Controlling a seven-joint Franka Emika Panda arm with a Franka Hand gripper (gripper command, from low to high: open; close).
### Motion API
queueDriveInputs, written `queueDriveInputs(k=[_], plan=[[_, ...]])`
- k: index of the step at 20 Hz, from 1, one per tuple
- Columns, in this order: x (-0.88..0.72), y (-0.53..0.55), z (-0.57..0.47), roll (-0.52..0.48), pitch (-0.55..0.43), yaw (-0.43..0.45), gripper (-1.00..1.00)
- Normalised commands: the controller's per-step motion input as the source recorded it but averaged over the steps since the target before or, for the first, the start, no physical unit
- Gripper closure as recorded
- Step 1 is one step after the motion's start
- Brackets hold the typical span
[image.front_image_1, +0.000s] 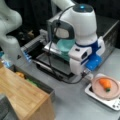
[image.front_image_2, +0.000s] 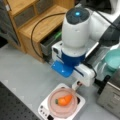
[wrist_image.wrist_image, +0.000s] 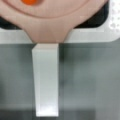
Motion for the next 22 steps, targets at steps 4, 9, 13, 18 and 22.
queueDriveInputs(k=[4,9,13,18,22], plan=[[0.46,0.15,0.16,-0.210,0.243,0.146,-1.00],[0.53,0.18,0.11,-0.263,0.293,0.094,-1.00],[0.61,0.17,0.05,-0.287,0.338,0.040,-1.00],[0.60,0.14,0.04,-0.303,0.305,-0.007,-1.00],[0.50,0.13,0.06,-0.334,0.268,-0.014,-1.00]])
